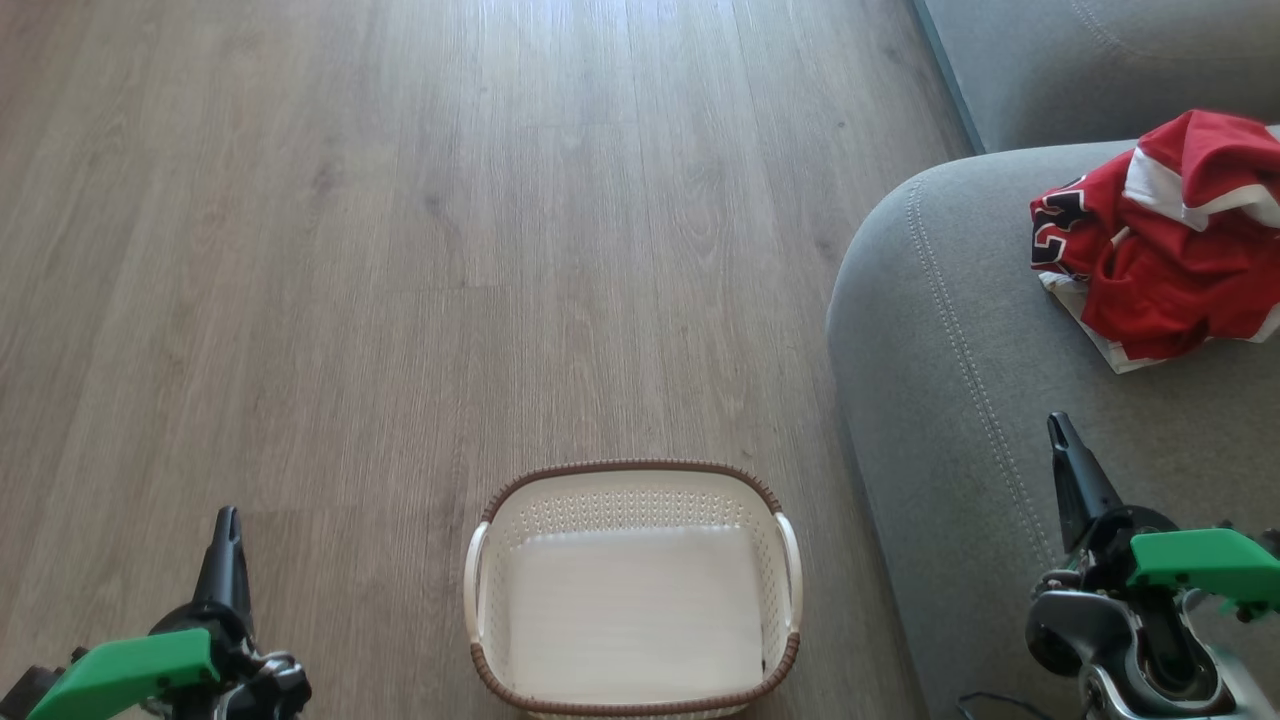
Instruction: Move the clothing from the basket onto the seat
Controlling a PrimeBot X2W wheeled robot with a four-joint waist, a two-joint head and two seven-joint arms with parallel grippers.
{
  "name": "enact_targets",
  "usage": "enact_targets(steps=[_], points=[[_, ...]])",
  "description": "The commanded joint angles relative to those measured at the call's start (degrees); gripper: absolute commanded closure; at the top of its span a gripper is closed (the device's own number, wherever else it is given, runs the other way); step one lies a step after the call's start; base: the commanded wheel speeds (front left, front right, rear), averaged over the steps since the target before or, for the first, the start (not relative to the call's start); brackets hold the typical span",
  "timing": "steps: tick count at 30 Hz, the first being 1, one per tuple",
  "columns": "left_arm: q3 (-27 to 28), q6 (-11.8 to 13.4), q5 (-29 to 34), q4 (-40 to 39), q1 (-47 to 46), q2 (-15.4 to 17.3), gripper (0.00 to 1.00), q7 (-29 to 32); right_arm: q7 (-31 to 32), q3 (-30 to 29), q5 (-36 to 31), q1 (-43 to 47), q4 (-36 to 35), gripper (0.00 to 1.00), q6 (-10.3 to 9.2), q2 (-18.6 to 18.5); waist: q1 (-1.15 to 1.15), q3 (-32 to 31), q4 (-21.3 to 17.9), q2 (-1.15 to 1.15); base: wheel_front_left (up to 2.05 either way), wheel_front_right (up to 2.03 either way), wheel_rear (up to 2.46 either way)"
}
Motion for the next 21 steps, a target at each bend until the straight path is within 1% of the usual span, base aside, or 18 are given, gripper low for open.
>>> enact_targets(steps=[1,21], points=[[2.0,-0.5,0.0,-2.2,-2.7,0.5,1.00,0.5,-0.4,1.2,0.4,-2.8,-2.2,1.00,0.00,-1.5,0.00,0.0,0.0,0.00,0.00,0.00,0.00],[2.0,-0.5,0.0,-2.2,-2.7,0.5,1.00,0.5,-2.1,3.3,2.2,-2.8,-2.8,1.00,0.00,-3.1,0.00,0.0,0.0,0.00,0.00,0.00,0.00]])
